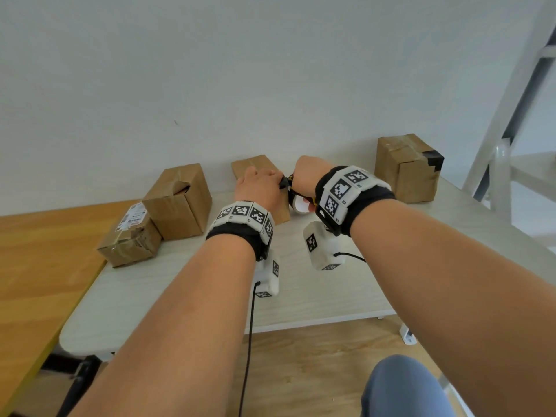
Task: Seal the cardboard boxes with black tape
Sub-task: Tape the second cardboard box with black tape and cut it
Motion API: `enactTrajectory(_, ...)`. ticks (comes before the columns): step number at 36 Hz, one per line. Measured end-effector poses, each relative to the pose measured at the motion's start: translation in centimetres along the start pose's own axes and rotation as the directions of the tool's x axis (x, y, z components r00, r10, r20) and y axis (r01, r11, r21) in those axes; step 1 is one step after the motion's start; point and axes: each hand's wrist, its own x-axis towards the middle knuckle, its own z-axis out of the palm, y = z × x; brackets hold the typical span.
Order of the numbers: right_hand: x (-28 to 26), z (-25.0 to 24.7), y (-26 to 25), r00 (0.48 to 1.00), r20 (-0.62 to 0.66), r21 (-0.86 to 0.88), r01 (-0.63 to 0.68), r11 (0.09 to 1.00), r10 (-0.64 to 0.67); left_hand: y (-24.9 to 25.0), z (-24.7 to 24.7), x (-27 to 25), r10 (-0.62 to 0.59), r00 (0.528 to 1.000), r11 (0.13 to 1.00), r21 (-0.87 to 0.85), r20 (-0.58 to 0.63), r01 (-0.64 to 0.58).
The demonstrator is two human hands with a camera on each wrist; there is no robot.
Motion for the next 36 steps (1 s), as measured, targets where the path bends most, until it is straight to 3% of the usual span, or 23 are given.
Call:
enactTrajectory(6,-0.4,-0.4,0.4,0.998,0.059,0.013,-0.003,1.0,0.002,0.4,-0.6,-0.4,0.002,0.999,0.999,0.038,0.04,-0.003)
enactTrajectory(9,-0.8,-0.9,1.2,0.998,0.053,0.219,0.015,0.976,-0.027,0.5,-0.7,-0.4,-0.006,0.999,0.999,0.046,0.054,0.004)
enactTrajectory(11,-1.4,-1.4,1.6,0.998,0.053,0.267,0.014,0.963,-0.03,0.5,-0.8,-0.4,-0.008,0.999,0.999,0.047,0.054,0.006)
enactTrajectory(14,-1.6,-1.5,1.6,0.996,0.084,0.237,-0.014,0.971,-0.006,0.5,-0.8,-0.5,-0.007,0.998,0.999,0.048,0.055,0.004)
enactTrajectory(17,-1.6,-1.1,1.5,0.98,0.193,0.127,-0.067,0.99,0.041,0.5,-0.7,-0.5,-0.002,0.999,0.999,0.046,0.051,0.0)
enactTrajectory(21,-1.8,-1.2,1.8,0.979,0.196,0.085,-0.066,0.994,0.048,0.6,-0.8,-0.5,-0.006,0.999,0.999,0.051,0.045,0.004)
enactTrajectory(36,-1.7,-1.3,3.1,0.969,0.226,0.197,-0.142,0.97,0.096,0.4,-0.5,-0.1,-0.01,0.998,0.997,0.075,0.063,0.005)
